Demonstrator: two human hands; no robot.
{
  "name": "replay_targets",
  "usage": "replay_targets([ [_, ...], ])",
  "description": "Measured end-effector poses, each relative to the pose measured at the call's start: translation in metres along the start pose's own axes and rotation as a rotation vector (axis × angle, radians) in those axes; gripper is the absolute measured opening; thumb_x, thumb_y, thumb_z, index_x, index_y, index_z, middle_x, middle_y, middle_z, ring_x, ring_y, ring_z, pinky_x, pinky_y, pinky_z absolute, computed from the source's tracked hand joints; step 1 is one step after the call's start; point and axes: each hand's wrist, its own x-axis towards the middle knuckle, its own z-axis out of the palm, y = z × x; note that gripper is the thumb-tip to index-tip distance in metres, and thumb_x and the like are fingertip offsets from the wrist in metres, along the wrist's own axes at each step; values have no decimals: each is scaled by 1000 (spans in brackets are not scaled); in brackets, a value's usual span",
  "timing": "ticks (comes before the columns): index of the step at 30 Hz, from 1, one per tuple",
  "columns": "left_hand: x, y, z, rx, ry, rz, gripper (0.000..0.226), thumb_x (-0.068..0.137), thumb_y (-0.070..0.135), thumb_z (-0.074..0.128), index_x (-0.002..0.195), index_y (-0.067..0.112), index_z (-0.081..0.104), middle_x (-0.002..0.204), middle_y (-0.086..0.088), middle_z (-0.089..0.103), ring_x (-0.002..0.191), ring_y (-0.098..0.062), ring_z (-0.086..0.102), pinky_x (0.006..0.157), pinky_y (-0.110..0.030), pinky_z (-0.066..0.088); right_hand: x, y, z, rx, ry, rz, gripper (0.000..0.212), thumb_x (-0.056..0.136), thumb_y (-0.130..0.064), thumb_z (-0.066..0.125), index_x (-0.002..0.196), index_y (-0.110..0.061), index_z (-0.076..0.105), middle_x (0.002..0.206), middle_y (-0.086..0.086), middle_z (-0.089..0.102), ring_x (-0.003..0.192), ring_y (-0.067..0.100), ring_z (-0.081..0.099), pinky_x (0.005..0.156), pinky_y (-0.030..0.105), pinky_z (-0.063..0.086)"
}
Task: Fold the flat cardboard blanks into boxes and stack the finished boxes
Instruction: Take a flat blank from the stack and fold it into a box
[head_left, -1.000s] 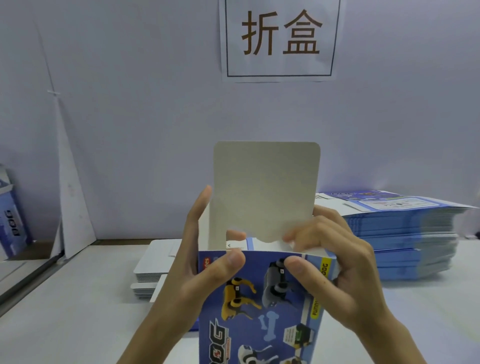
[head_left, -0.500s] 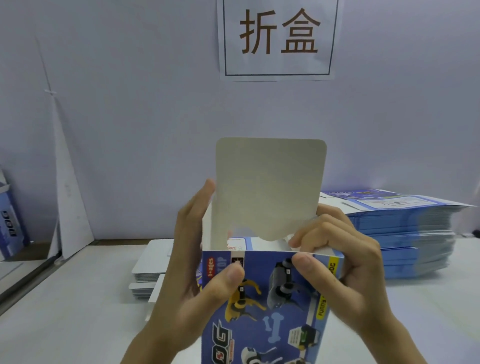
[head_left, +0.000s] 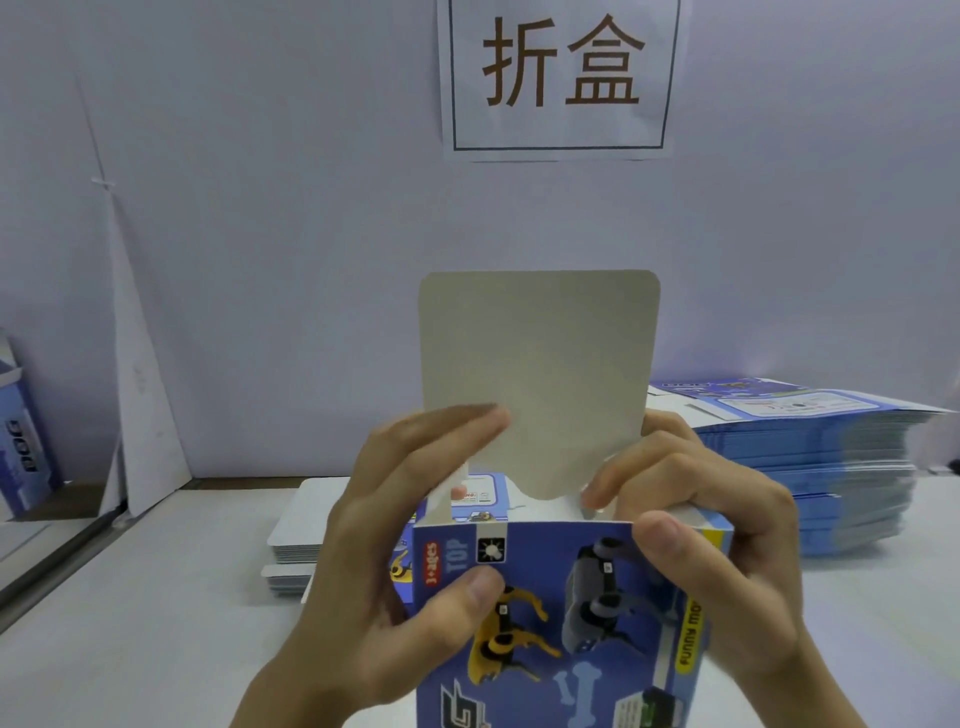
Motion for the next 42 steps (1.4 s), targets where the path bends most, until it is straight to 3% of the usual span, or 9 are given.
replay_targets([
  [4,1,1,3,-13,26,91,23,71,28,54,86,20,69,98,8,67,99,-25,60,83,-35,42,1,-1,0,-22,-16,42,17,76,-23,57,61,-14,58,72,1,66,72,23,55,79,34,38],
  [7,2,-1,1,59,51,119,22,70,25,53,58,11,63,72,8,65,75,-13,58,81,-34,39,1,-2,5,-17,-19,29,16,75,-23,59,61,-14,59,72,1,66,70,22,55,80,32,37],
  [10,1,-2,1,49,70,116,25,75,27,51,69,11,69,91,8,68,99,-15,60,88,-43,42,1,-3,6,4,-7,33,16,75,-22,59,61,-14,59,72,3,66,71,24,55,78,34,38],
  [12,2,-2,3,90,111,101,29,84,39,50,96,22,70,126,2,59,134,-25,41,108,-45,31,1,-2,5,50,21,69,15,74,-21,58,61,-13,59,73,5,66,76,28,56,78,36,40],
  [14,1,-3,6,191,190,120,35,89,46,45,114,31,63,138,2,47,142,-29,27,115,-38,20,1,-2,4,91,52,104,14,74,-21,57,64,-14,62,77,6,67,80,29,59,79,36,42],
  [20,-2,-3,15,-65,276,186,18,98,41,44,99,26,54,97,9,61,96,-16,62,110,-41,32,-2,-1,7,79,156,124,20,75,-24,55,93,-24,64,96,2,71,94,24,65,84,27,48],
  [25,-3,-5,14,-30,217,159,27,99,32,42,75,20,46,72,7,49,68,-12,53,110,-38,33,-2,1,9,79,138,93,18,78,-20,54,62,-14,50,70,7,57,71,26,53,67,29,42],
  [36,-5,-3,10,-28,204,160,34,99,33,40,68,19,39,62,3,40,59,-17,43,109,-40,33,0,-2,7,46,79,103,21,82,-22,52,63,-14,51,66,7,52,66,27,48,64,32,38],
  [42,-5,-4,5,-7,184,197,23,87,13,38,64,16,36,59,1,37,56,-20,39,105,-39,36,3,-6,7,-63,60,73,33,82,-25,53,55,-15,38,56,2,44,67,24,42,64,33,33],
])
